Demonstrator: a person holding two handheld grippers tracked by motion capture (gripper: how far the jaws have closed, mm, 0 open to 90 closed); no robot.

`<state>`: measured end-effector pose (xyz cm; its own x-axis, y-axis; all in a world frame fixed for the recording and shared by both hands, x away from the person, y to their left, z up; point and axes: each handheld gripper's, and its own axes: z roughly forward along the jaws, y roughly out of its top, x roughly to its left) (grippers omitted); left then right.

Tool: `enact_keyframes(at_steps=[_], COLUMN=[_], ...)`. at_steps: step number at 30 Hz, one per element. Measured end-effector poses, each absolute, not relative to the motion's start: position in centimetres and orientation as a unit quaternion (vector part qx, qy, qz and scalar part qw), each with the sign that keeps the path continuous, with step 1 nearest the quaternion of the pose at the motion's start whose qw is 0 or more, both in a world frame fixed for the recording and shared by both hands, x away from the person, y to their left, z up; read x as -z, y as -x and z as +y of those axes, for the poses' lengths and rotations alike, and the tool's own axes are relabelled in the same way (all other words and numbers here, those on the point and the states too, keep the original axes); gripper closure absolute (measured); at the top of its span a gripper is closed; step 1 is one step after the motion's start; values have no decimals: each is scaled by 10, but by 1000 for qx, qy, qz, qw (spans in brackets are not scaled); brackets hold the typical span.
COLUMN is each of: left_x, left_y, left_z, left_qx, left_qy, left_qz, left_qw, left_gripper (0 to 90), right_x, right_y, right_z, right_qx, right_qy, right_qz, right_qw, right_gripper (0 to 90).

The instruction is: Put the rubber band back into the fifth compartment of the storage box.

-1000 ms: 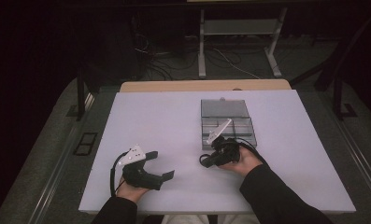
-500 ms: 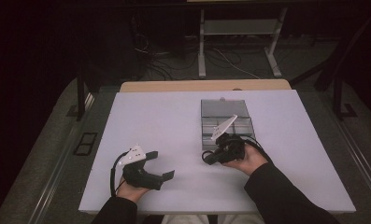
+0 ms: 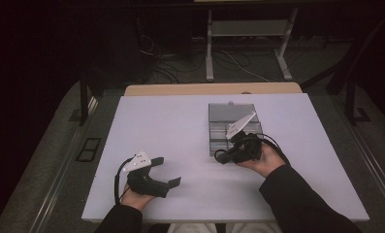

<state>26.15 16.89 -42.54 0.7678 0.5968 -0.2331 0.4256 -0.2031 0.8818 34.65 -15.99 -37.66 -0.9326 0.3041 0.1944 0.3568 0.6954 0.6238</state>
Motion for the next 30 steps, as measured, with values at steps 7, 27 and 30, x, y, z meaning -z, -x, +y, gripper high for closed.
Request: enact_keyframes(at_steps=[7,27,30], left_x=[425,425,425], left_y=[-262,-262,-262], left_z=[169,170,170], left_qx=[-80,-80,-80], left_qy=[-771,-770,-770], left_qz=[331,333,333], left_qw=[538,538,538], left_gripper=[0,0,0], right_x=[369,353,352], right_y=[-351,-371,-374], right_z=[-168,-189,-191], right_qx=[354,353,354], right_qy=[188,219,222], right_qz=[-916,-910,-908], right_qw=[31,11,8], right_gripper=[870,870,870])
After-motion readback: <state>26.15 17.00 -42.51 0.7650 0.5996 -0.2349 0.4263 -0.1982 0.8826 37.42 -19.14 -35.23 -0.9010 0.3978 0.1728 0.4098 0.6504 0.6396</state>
